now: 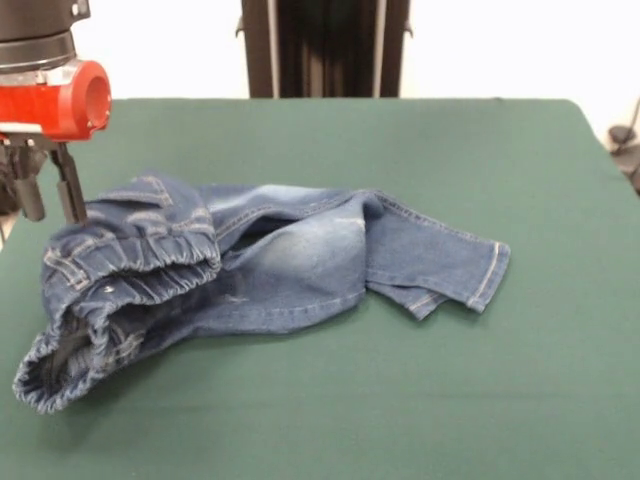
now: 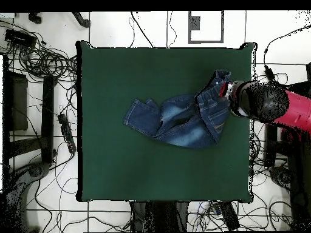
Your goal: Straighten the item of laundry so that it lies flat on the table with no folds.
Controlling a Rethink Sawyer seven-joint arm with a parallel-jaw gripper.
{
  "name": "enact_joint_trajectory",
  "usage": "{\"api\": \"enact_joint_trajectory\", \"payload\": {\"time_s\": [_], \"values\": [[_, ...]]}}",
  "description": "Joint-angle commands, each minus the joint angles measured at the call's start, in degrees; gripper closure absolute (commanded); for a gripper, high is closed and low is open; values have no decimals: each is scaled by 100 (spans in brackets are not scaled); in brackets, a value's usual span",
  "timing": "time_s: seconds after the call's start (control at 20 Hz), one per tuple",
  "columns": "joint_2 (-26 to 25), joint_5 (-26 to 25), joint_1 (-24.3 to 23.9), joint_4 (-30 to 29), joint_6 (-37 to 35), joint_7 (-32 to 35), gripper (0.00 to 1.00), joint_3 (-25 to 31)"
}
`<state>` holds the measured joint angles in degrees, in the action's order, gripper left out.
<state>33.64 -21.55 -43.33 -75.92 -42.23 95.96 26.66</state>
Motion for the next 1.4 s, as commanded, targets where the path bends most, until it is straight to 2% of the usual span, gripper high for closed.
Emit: {"api": "enact_joint_trajectory", "payload": {"time_s": [0.05,0.45,0.65,0.95,1.4], "values": [[145,-165,298,167,-747,-1528,0,704],[259,-186,-42,154,-1039,-1816,0,768],[398,-256,-45,-89,-876,-1633,0,737],[838,-210,326,-511,-925,-922,0,527],[916,-25,1005,-602,-1137,44,0,199]]}}
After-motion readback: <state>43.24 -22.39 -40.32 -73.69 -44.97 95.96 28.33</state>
